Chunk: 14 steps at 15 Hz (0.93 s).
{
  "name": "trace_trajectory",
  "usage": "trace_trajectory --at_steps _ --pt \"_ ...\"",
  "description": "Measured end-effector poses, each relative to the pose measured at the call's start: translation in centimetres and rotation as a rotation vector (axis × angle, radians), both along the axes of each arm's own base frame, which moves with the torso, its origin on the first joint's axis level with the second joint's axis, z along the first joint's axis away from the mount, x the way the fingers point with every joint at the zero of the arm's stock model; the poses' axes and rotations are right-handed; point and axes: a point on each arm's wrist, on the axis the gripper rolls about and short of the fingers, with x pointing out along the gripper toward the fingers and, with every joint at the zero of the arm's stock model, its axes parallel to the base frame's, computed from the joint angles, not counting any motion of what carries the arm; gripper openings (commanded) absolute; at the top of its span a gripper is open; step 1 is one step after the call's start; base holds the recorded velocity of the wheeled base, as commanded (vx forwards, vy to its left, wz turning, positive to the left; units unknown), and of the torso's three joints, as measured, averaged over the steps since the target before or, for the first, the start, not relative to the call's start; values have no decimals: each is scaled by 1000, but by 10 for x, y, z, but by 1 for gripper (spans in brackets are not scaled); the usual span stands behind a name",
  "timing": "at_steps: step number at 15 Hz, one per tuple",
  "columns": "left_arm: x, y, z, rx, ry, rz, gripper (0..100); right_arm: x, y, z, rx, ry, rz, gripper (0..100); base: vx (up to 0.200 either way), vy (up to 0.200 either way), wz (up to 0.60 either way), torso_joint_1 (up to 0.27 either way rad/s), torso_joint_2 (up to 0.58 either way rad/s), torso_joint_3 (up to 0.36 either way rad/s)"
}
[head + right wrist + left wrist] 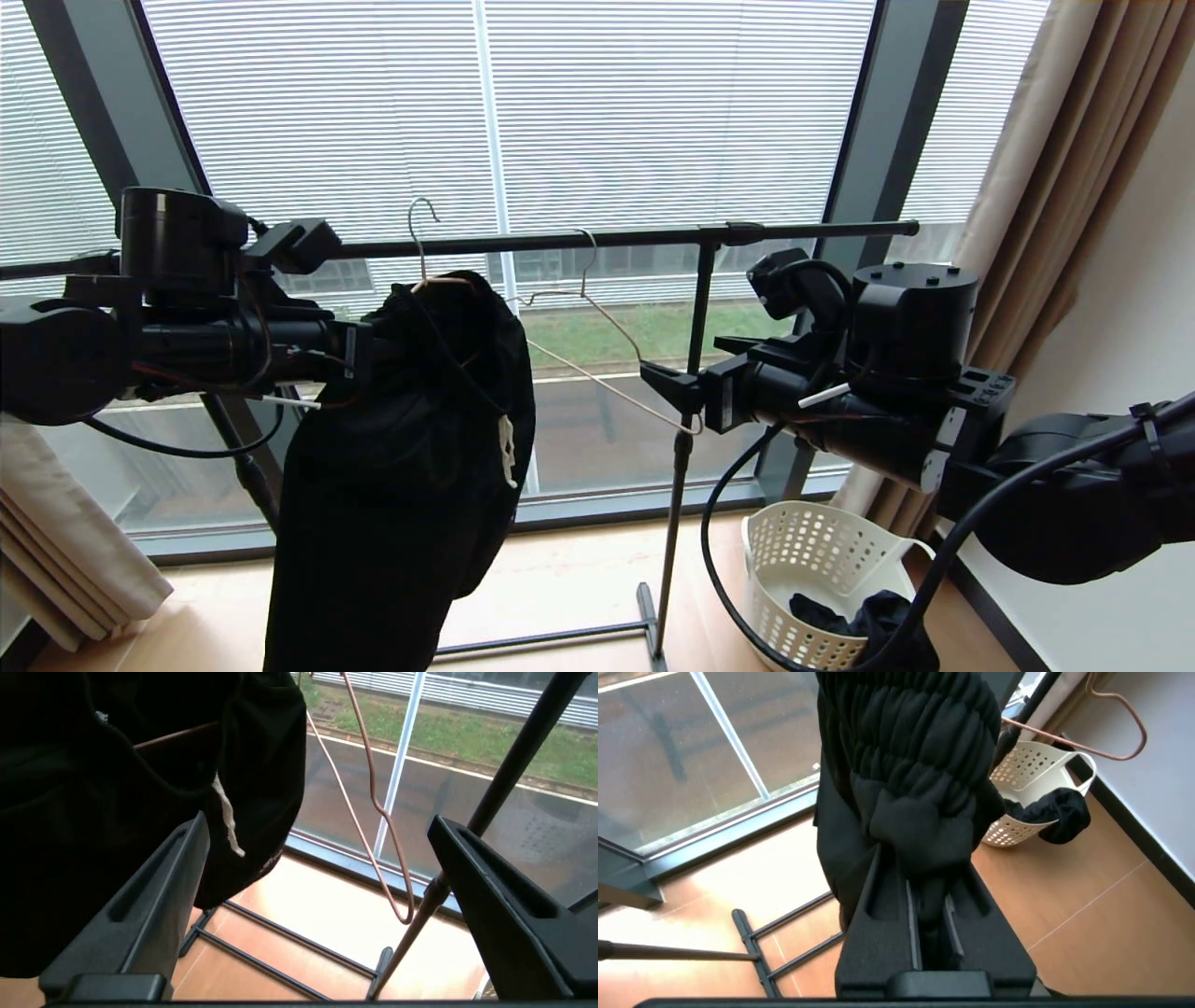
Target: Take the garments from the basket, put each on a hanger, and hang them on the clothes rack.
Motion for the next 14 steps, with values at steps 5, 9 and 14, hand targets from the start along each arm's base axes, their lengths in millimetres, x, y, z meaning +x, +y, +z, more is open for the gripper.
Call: trace_trajectory --at_steps 5,9,14 --pt "27 -3 -8 -29 23 19 0 3 1 -5 -7 10 -2 100 0 0 0 0 0 0" --pt "42 -5 -17 -41 45 26 0 6 3 -11 -17 20 -10 100 0 0 0 0 0 0" --pt "52 -7 -23 -48 59 30 0 7 4 -15 -24 26 -13 100 0 0 0 0 0 0"
